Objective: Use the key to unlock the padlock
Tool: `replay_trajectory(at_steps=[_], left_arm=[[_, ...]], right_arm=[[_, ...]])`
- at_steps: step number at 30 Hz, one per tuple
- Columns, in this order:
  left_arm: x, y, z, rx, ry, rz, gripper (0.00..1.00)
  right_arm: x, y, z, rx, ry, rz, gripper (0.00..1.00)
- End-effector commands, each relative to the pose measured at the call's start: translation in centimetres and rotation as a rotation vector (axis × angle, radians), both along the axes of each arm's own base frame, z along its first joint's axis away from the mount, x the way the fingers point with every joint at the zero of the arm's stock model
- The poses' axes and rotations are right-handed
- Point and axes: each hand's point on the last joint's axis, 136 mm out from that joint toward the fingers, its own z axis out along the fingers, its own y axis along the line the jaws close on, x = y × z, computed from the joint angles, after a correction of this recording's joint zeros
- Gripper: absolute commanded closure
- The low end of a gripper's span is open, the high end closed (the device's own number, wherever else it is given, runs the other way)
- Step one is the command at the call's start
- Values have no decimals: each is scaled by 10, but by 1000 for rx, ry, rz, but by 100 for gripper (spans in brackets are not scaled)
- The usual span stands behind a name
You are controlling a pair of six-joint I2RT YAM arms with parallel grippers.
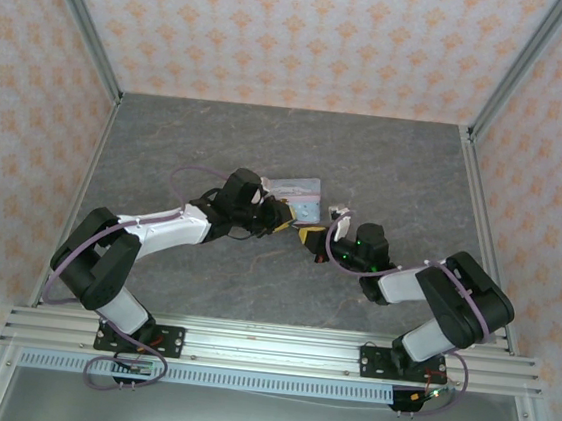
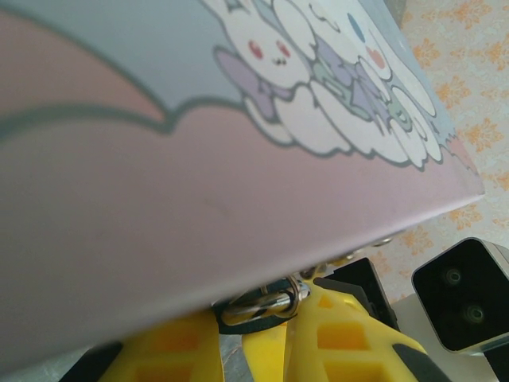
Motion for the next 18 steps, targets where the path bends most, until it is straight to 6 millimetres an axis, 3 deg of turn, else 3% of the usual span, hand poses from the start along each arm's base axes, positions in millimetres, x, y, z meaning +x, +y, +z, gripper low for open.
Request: replay_trajectory(at_steps=[1,18], left_arm=[[2,-1,17,-48,-38,-10,87],[1,-1,16,-44,-37,-15,87]], right_arm=[[6,-2,12,31,-44,-16,100],[9,1,19,53,-52,-9,100]])
